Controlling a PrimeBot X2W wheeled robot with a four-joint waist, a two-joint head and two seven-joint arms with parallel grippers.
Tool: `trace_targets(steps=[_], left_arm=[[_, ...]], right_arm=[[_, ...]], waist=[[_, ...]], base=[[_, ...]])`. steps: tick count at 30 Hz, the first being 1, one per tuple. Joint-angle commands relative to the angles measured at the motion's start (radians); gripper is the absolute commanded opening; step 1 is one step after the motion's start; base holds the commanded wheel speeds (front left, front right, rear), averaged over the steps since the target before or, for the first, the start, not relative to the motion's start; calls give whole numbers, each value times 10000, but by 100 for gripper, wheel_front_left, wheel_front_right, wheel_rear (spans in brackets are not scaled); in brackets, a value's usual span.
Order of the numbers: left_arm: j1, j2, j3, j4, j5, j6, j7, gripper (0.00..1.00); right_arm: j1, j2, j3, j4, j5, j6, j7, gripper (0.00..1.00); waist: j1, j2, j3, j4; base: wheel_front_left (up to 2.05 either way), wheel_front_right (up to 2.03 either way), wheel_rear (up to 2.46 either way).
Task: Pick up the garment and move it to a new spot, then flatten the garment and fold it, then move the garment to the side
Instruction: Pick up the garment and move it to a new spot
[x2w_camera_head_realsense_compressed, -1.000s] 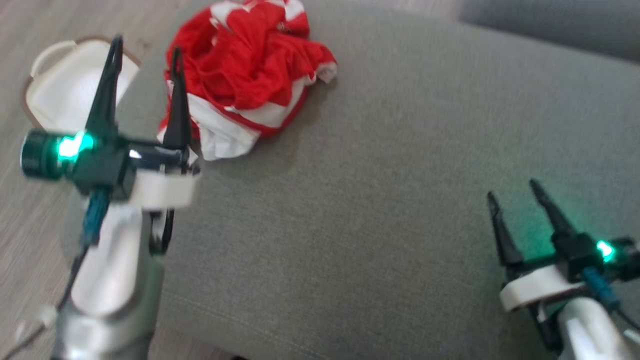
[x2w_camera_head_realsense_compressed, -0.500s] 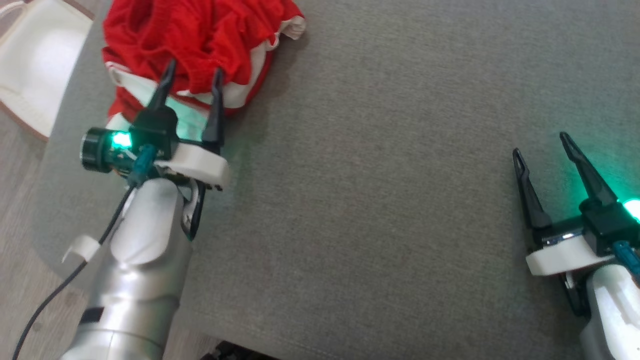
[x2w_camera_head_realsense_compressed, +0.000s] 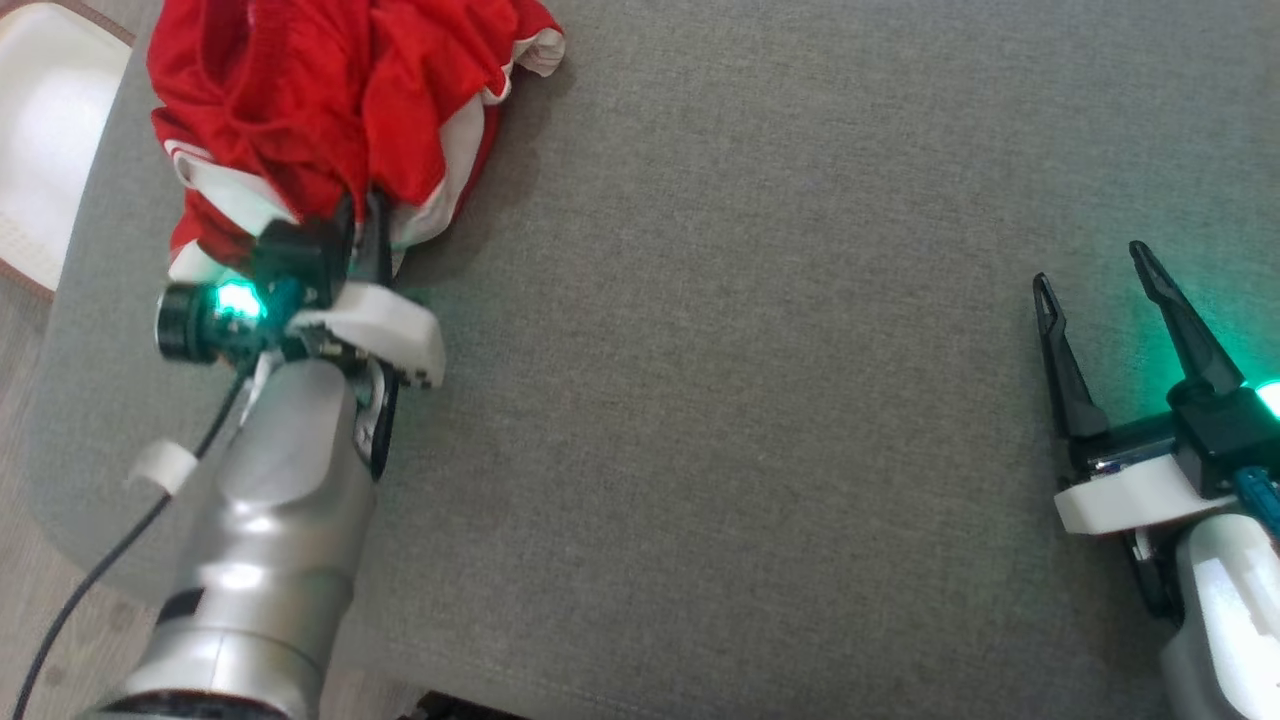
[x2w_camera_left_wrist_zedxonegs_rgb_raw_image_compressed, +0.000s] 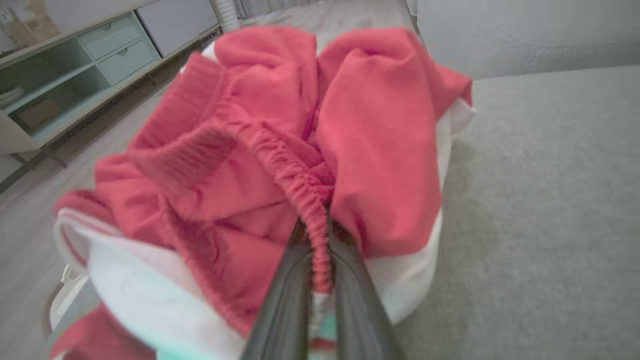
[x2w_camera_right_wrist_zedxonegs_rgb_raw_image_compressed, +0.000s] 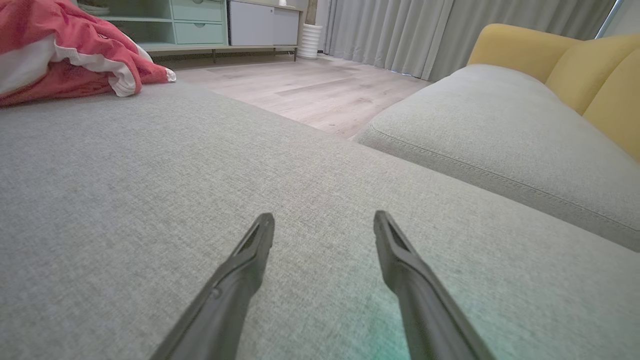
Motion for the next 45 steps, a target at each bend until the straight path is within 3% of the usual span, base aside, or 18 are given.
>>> trace_targets(steps=[1,10,20,21,29,36,45], left_arm=[[-425,358,250,-476,-46,-82,-51,0],[-477,769,156,-3226,-109,-840,-51,0],[-832,1333,-764,-5418,-718,-1190,161,0],[-832,1333,-764,-5418,-718,-1190,161,0],[-966,1475,-1834,-7109,-2369,-1207,1078,0],[-636,1190,-2679,-7011,-3606,-1208,1587,0],[1825,1157,-4082,-4855,-4158,-1209,1004,0]], right_arm=[[89,17,140,-62,-45,46,-21,100],[-44,771,169,48,102,46,-21,100],[560,1722,89,-36,446,46,-21,100],[560,1722,89,-36,446,46,-21,100],[1424,1832,23,-229,900,46,-21,100],[1648,1836,210,-341,1220,46,-21,100],[1712,1837,454,-258,1560,46,-21,100]], waist=[[-1,0,-82,-50],[-1,0,-1191,-929],[-1,0,-3092,-3380],[-1,0,-3092,-3380],[-1,0,-4256,-5244],[-1,0,-4364,-6274],[-1,0,-3719,-6674]], base=[[0,0,0],[0,0,0],[0,0,0],[0,0,0],[0,0,0],[0,0,0],[0,0,0]])
